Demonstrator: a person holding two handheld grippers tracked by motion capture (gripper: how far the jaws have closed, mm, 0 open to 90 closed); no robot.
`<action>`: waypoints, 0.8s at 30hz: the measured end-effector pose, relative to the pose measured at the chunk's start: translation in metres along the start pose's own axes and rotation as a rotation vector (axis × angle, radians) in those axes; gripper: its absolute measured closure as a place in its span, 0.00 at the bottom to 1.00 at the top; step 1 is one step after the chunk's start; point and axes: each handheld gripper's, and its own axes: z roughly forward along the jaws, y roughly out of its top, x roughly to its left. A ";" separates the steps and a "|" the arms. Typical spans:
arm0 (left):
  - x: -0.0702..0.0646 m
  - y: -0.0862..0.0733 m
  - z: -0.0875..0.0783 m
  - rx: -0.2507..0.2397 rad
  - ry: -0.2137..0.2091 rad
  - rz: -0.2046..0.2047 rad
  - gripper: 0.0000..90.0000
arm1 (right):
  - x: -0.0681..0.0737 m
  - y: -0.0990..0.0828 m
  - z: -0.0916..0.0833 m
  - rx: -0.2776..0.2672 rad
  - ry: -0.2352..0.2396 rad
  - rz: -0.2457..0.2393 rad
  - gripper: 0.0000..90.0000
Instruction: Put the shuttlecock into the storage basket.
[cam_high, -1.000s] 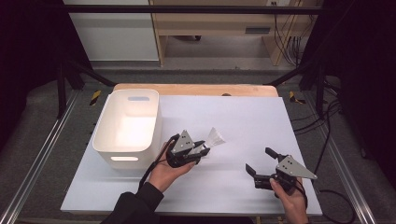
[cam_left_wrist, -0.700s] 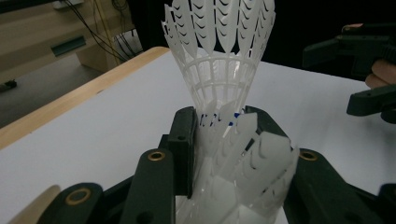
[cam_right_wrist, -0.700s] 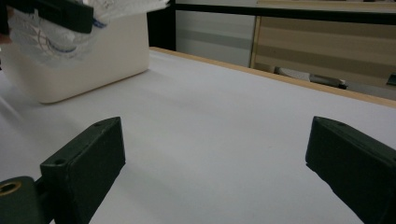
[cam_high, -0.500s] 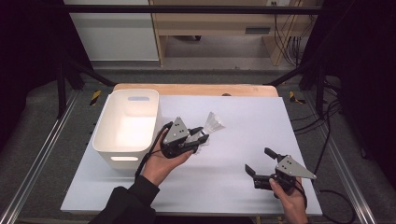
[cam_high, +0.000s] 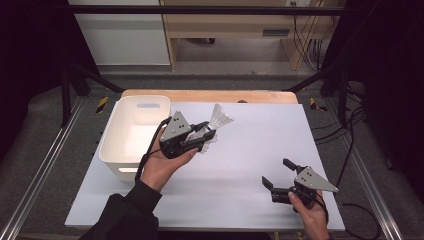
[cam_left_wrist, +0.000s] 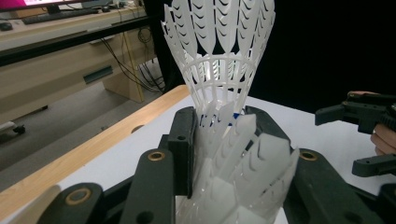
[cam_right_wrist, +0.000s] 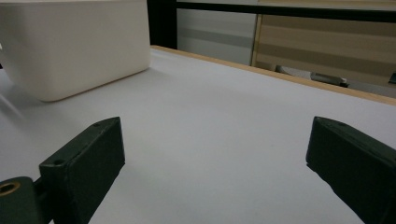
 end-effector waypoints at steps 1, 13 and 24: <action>0.002 0.001 -0.001 -0.004 0.003 -0.001 0.72 | 0.000 0.000 0.000 0.000 0.001 0.000 0.05; 0.032 0.016 -0.023 -0.024 0.074 -0.032 0.72 | -0.002 0.001 -0.002 -0.011 0.007 0.002 0.04; 0.087 0.022 -0.043 -0.055 0.176 -0.072 0.72 | -0.002 0.000 -0.002 -0.010 0.006 -0.005 0.04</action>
